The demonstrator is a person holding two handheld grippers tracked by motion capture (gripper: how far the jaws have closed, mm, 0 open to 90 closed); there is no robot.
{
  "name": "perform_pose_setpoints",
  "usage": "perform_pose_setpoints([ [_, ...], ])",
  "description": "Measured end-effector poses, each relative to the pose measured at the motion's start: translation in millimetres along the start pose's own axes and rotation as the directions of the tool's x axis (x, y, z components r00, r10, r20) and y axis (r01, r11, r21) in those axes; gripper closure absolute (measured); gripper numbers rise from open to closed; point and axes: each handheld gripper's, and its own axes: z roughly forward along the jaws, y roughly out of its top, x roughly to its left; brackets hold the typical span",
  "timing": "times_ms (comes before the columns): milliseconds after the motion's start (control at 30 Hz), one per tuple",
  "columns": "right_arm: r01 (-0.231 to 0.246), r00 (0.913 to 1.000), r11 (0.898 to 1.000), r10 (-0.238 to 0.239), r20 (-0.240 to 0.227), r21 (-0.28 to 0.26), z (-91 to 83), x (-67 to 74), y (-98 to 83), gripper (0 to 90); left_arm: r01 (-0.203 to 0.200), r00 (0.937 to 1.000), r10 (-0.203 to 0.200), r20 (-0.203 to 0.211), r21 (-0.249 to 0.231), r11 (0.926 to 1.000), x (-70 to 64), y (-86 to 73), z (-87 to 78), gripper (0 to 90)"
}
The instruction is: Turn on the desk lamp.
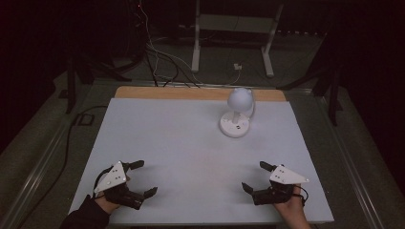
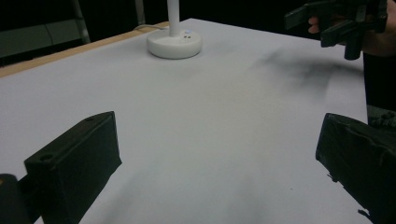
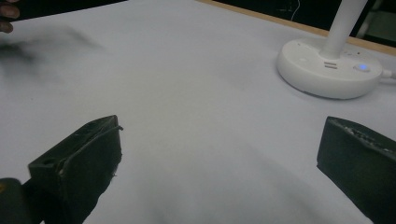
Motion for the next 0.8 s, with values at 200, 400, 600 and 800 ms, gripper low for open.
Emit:
perform_pose_setpoints([
  [200,-0.008,0.9999,1.0,0.008,-0.012,-0.002,0.6,-0.2,0.1,0.0,-0.008,1.0,0.008,0.004,0.017,0.9998,-0.9,-0.3,2.1,0.3],
  [400,-0.012,0.9998,1.0,0.012,-0.014,0.016,1.8,-2.7,-3.2,0.0,-0.014,0.9999,0.014,0.004,0.022,0.9997,-0.6,0.6,4.3,0.3],
  [600,-0.014,0.9998,0.999,0.014,-0.015,0.036,2.9,-2.5,-3.2,0.0,-0.006,1.0,0.006,-0.005,0.018,0.9998,-0.3,0.2,2.7,0.3],
  [800,-0.02,0.9998,0.999,0.02,-0.002,0.038,2.0,-0.9,-1.1,0.0,-0.01,0.9999,0.01,0.0,0.009,0.9999,-2.8,0.7,-0.3,0.3],
])
